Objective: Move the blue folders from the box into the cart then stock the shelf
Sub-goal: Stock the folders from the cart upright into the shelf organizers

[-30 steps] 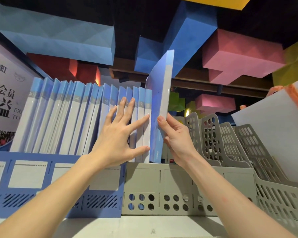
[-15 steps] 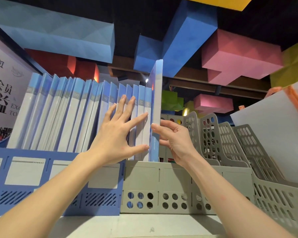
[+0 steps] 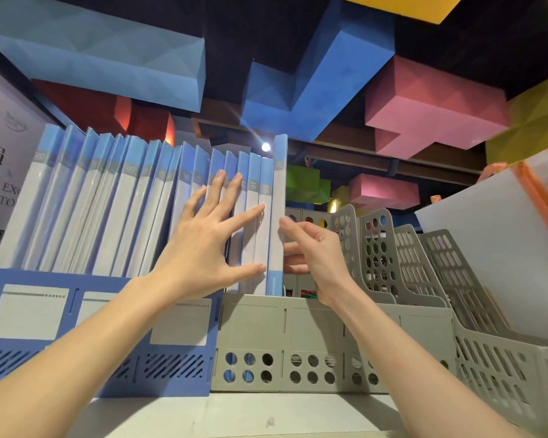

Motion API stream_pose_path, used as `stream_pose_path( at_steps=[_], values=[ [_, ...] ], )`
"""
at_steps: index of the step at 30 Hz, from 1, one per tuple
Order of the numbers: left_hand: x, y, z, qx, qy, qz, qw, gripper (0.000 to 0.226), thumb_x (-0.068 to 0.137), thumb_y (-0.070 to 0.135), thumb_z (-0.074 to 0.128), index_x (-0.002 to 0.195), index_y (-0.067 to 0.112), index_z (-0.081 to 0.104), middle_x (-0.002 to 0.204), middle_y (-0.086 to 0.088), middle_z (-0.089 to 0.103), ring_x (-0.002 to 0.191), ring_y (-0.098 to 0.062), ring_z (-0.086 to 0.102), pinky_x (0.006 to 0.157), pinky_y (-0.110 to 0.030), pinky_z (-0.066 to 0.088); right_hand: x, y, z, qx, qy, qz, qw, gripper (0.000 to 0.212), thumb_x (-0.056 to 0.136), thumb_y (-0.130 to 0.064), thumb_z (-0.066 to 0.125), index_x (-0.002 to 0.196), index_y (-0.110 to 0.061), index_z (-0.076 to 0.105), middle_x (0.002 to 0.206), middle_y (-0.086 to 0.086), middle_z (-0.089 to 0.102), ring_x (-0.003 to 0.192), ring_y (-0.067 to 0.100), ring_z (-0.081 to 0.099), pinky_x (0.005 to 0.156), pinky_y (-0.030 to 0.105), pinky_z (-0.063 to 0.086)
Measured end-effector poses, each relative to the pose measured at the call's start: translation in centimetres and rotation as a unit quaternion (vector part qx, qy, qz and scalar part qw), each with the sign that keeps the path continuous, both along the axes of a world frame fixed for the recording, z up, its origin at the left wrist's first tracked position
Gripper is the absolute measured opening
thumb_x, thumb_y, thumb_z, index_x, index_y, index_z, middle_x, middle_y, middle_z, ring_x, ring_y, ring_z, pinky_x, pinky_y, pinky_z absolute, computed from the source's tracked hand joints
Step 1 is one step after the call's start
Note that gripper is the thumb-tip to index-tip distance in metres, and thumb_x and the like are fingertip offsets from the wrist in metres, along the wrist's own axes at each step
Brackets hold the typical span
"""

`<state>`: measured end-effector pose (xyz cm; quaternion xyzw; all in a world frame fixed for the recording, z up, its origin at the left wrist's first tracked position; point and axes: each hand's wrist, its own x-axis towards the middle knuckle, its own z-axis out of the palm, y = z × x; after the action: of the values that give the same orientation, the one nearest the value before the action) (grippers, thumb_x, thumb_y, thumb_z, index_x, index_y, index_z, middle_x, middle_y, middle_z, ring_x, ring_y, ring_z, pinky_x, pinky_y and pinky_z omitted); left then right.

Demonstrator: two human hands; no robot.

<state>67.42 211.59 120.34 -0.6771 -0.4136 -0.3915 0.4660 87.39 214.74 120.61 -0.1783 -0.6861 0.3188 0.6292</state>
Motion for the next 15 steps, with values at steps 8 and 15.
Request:
stream_pose_path(
  at_steps=[8,15],
  values=[
    [0.3,-0.3,-0.4,0.039,-0.020,0.020,0.999,0.085,0.077,0.080,0.051,0.153,0.042,0.036,0.167,-0.015,-0.011,0.153,-0.034,-0.021,0.122,-0.057,-0.012,-0.6,0.0,-0.1,0.054,0.035,-0.052,0.997,0.018,0.092,-0.030,0.070,0.103,-0.017,0.076,0.083,-0.006,0.076,0.079,0.017,0.075,0.061,0.035,0.062],
    [0.5,-0.4,-1.2,0.019,-0.038,0.069,0.997,0.084,0.087,0.076,0.045,0.159,0.043,0.015,0.164,-0.018,-0.023,0.150,-0.034,-0.028,0.123,-0.060,-0.005,-0.8,-0.2,-0.3,0.068,0.012,-0.066,0.995,0.016,0.094,-0.029,0.068,0.099,-0.016,0.075,0.082,0.006,0.076,0.076,0.018,0.073,0.055,0.034,0.060]
  ],
)
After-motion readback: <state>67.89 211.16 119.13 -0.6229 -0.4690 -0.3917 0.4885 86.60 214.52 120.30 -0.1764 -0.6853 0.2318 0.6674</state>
